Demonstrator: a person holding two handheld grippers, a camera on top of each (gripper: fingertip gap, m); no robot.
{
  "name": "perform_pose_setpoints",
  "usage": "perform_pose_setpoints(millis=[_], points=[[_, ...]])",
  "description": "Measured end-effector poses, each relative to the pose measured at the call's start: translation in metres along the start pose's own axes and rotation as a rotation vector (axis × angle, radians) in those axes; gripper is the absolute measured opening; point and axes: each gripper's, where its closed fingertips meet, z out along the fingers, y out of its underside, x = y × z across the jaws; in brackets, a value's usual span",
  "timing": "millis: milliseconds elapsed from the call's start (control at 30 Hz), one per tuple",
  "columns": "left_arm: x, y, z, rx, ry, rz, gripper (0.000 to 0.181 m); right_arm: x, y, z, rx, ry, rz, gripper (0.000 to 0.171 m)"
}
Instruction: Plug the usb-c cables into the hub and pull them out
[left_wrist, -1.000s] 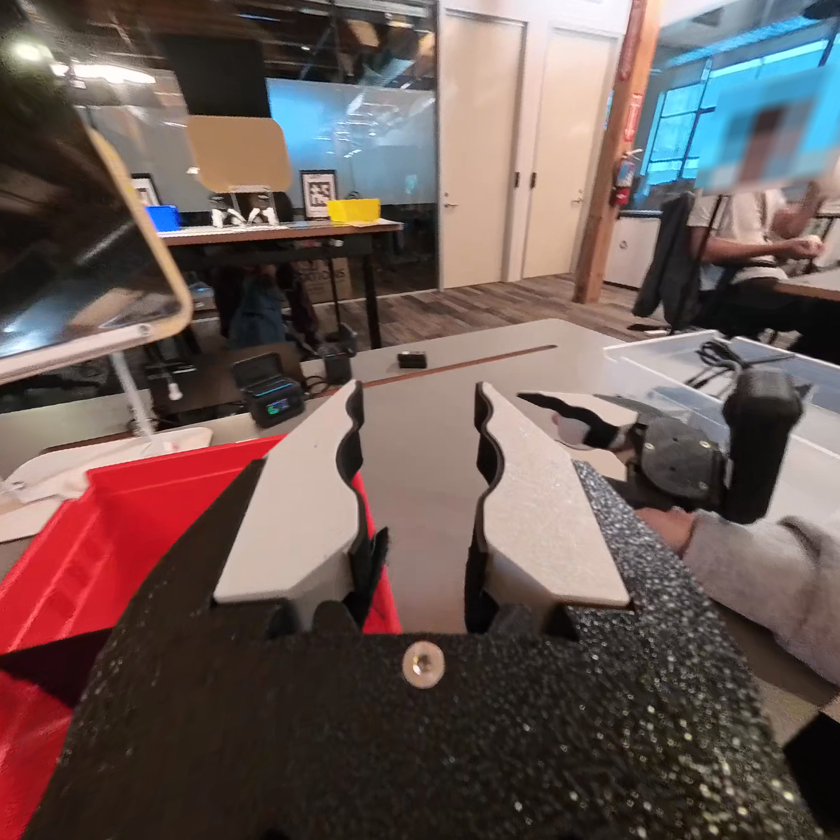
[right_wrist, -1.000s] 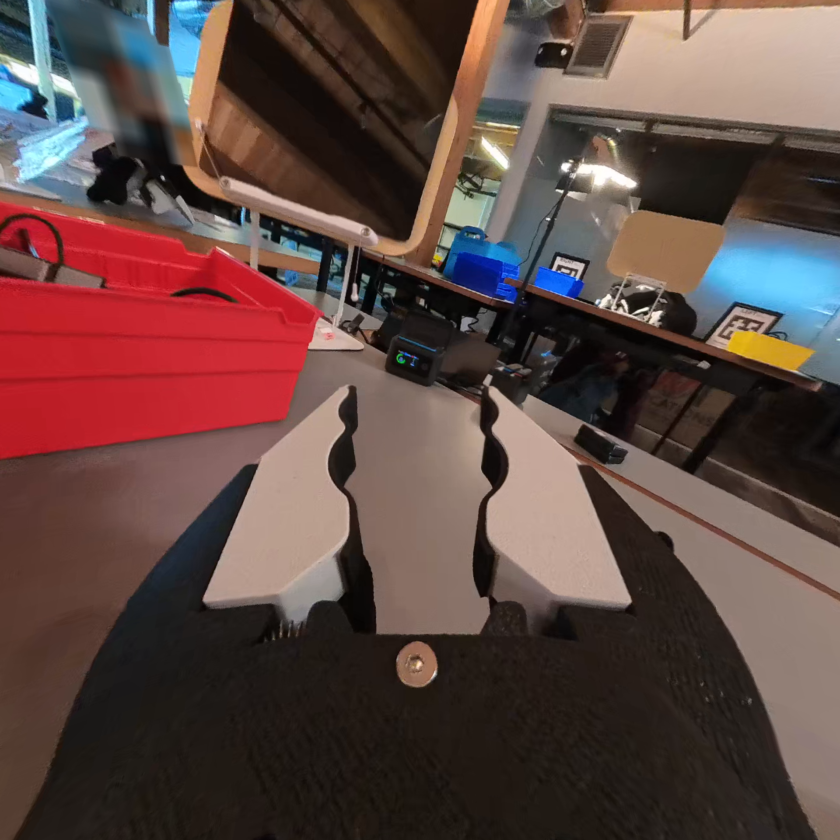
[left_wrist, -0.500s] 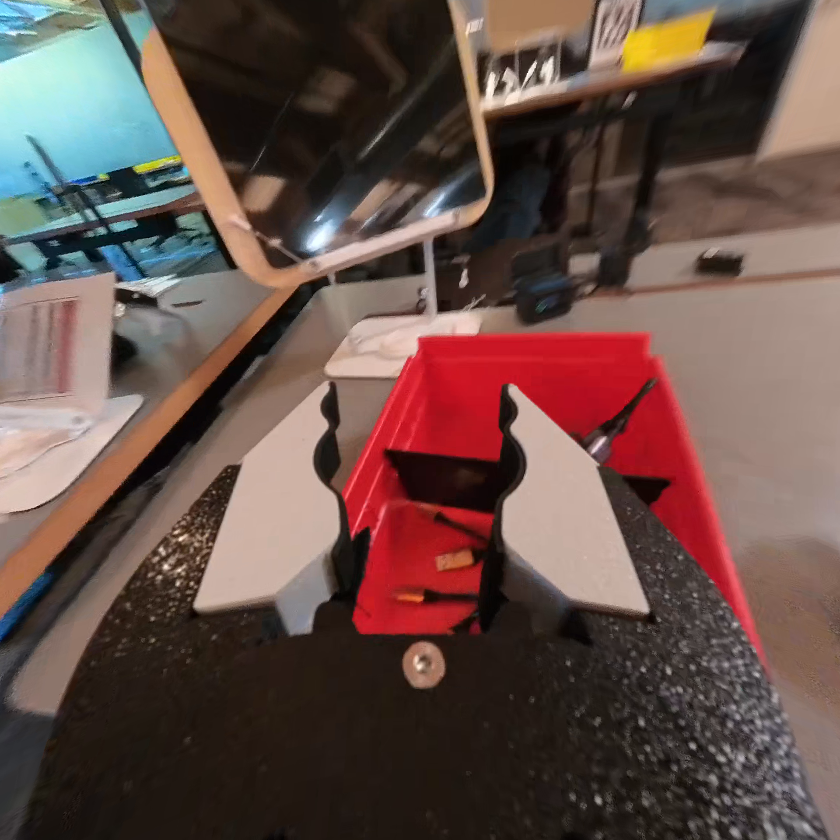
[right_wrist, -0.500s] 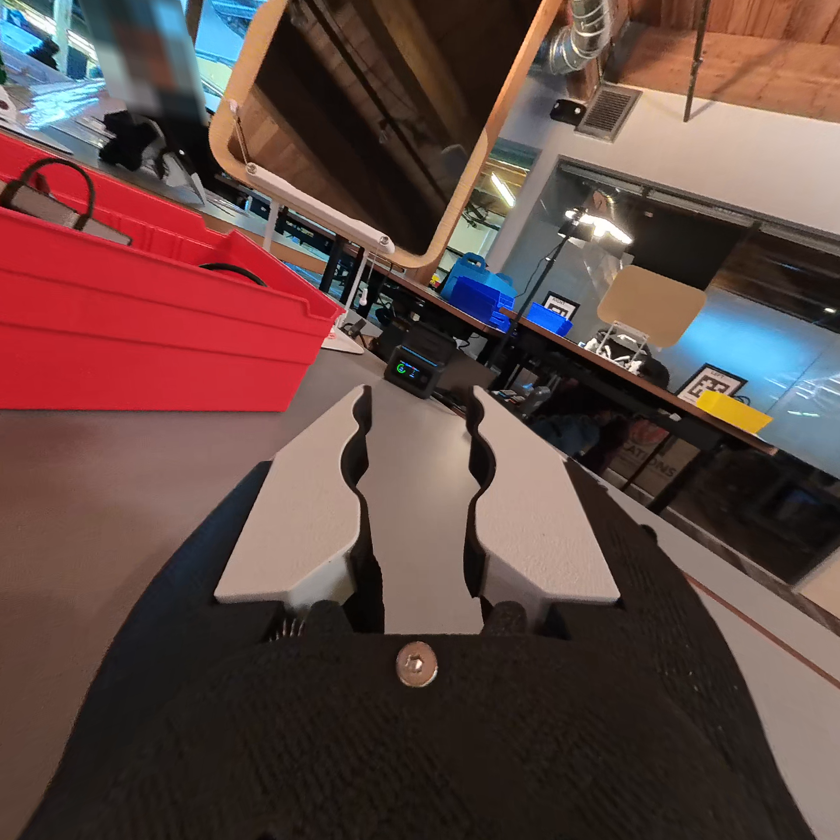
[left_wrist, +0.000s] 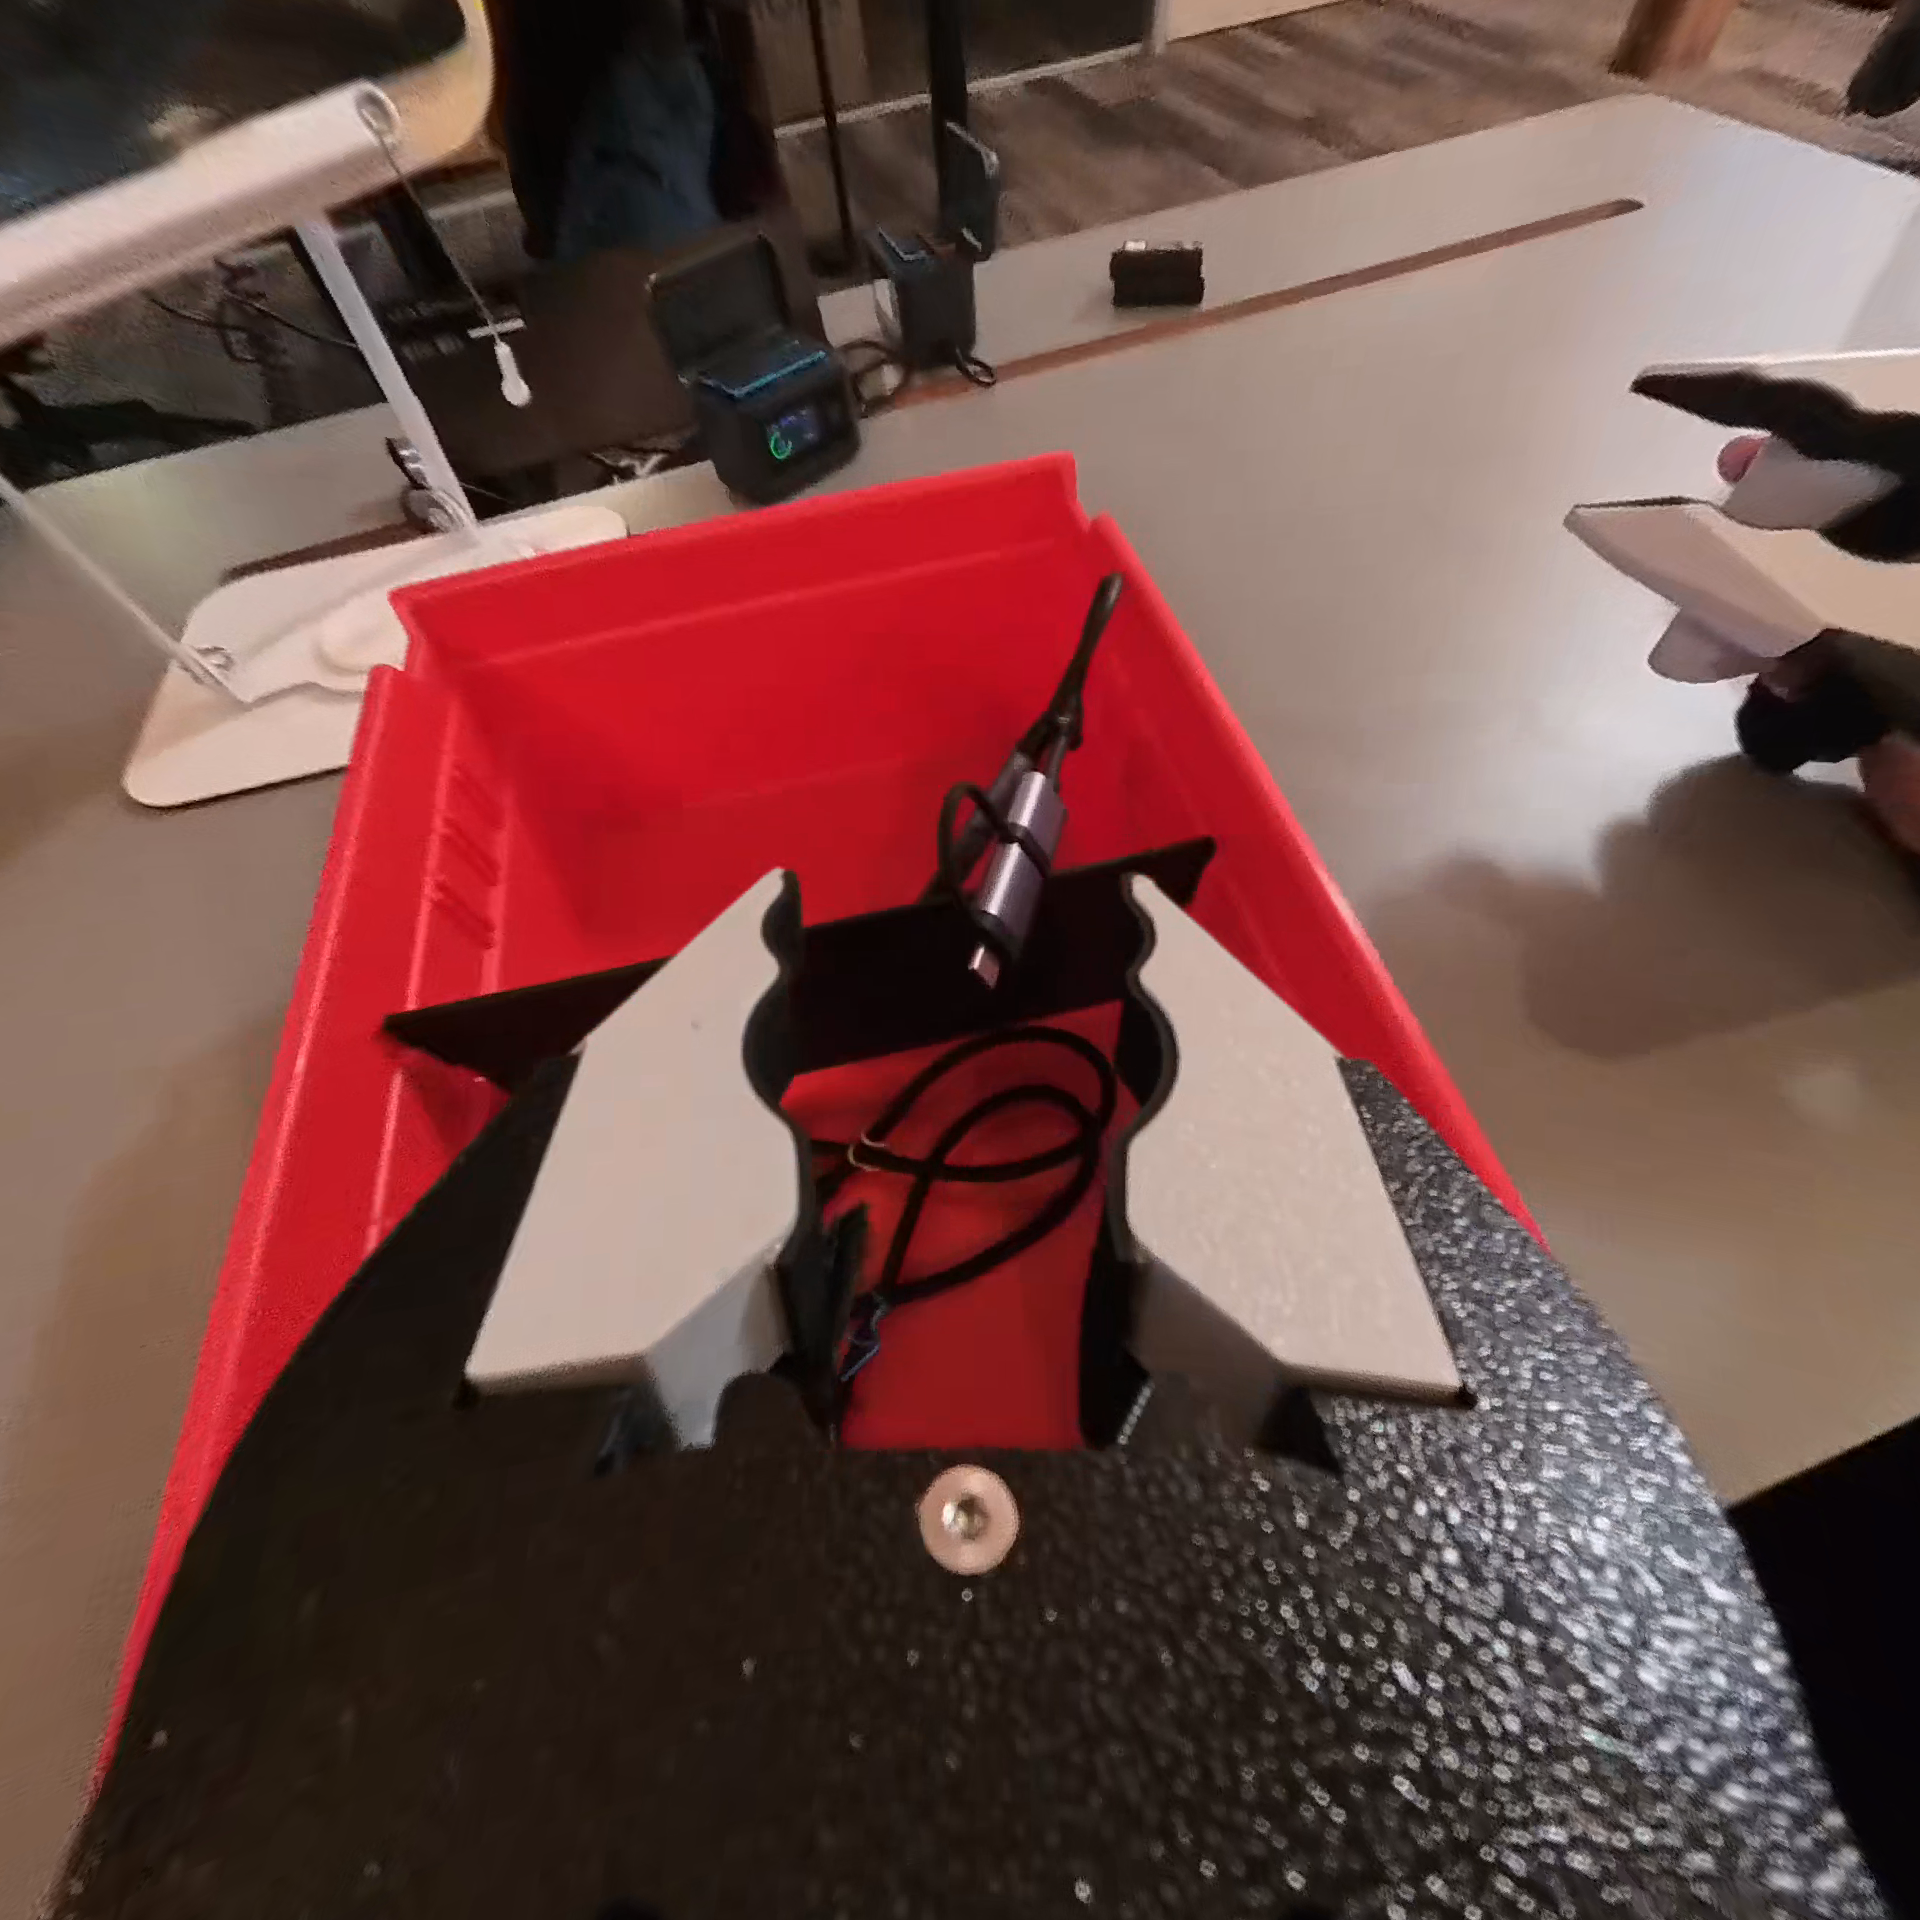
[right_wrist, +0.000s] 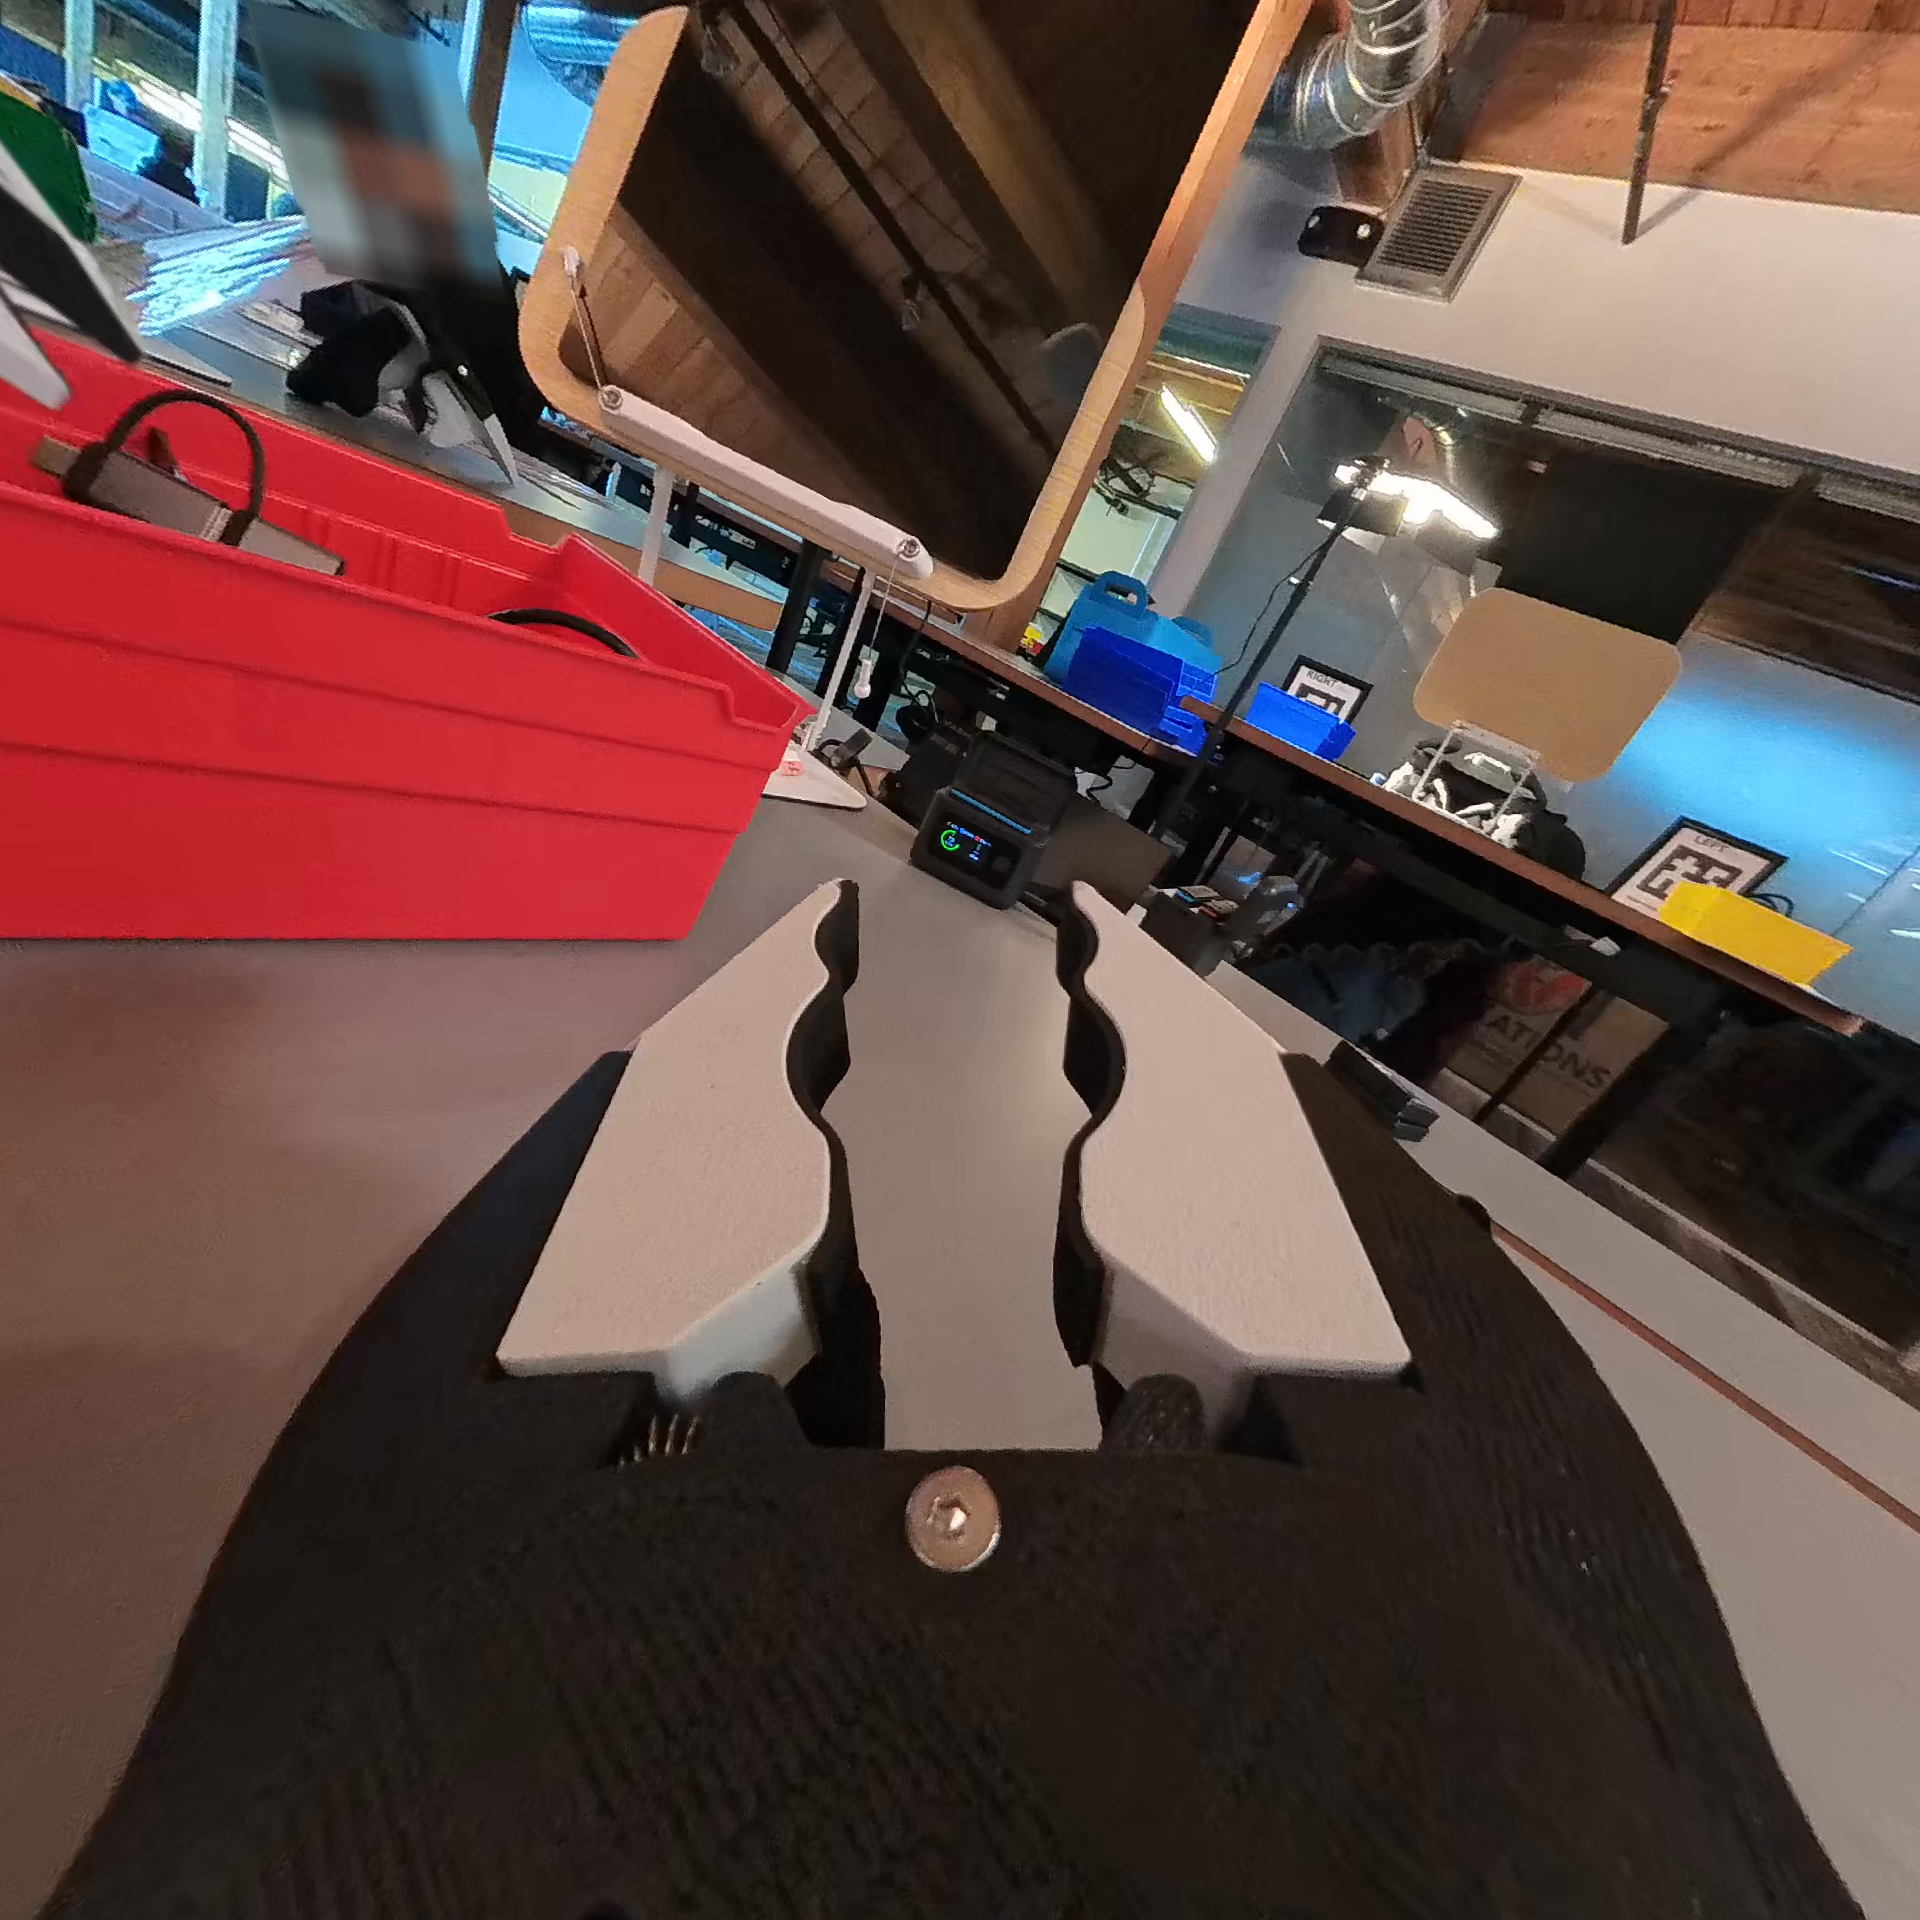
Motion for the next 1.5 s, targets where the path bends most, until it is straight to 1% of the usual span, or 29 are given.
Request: perform_pose_setpoints(millis=[100,300,367,433,533,600,667,767,833,900,967,1067,1200,1300,1367,1500], points=[[0.002,0.005,0.006,-0.007,0.008,0.024,0.05,-0.001,-0.001,0.0,0.004,-0.008,0.002,0.036],[0.008,0.011,0.016,-0.03,-0.01,0.142,0.035,-0.002,-0.001,0.0,0.006,-0.013,0.005,0.035],[0.006,0.015,0.018,-0.051,-0.033,0.163,0.019,-0.001,-0.001,0.0,0.008,-0.014,0.009,0.034],[0.012,0.012,0.016,-0.039,-0.008,0.185,0.009,-0.001,-0.001,-0.001,0.009,-0.013,0.015,0.034],[0.008,-0.005,0.006,0.026,-0.062,0.236,0.007,0.001,-0.001,-0.001,0.01,-0.01,0.026,0.034],[0.006,-0.023,-0.005,0.109,-0.108,0.263,0.007,0.003,-0.001,-0.001,0.01,-0.002,0.031,0.033],[0.012,-0.048,-0.019,0.231,-0.13,0.264,0.007,0.006,-0.002,-0.001,0.015,0.01,0.036,0.033],[0.033,-0.089,-0.047,0.44,-0.152,0.295,0.007,0.016,-0.005,-0.004,0.03,0.055,0.031,0.033],[0.068,-0.11,-0.061,0.566,-0.062,0.339,0.007,0.03,-0.007,-0.008,0.038,0.113,0.013,0.033],[0.108,-0.119,-0.066,0.634,0.038,0.437,0.007,0.051,-0.006,-0.015,0.032,0.204,-0.003,0.032],[0.142,-0.113,-0.055,0.593,0.115,0.52,0.007,0.075,-0.002,-0.023,0.022,0.292,0.017,0.031],[0.171,-0.093,-0.022,0.497,0.114,0.623,0.007,0.104,0.004,-0.036,0.016,0.394,0.072,0.031],[0.188,-0.071,0.021,0.393,-0.07,0.716,0.007,0.127,0.015,-0.044,0.014,0.477,0.104,0.029],[0.203,-0.043,0.048,0.301,-0.122,0.818,0.007,0.135,0.021,-0.047,0.007,0.506,0.147,0.029],[0.21,-0.026,0.061,0.254,-0.112,0.856,0.007,0.135,0.02,-0.048,0.014,0.507,0.149,0.029],[0.217,-0.005,0.077,0.183,-0.042,0.811,0.008,0.13,0.021,-0.044,0.0,0.486,0.134,0.028]])
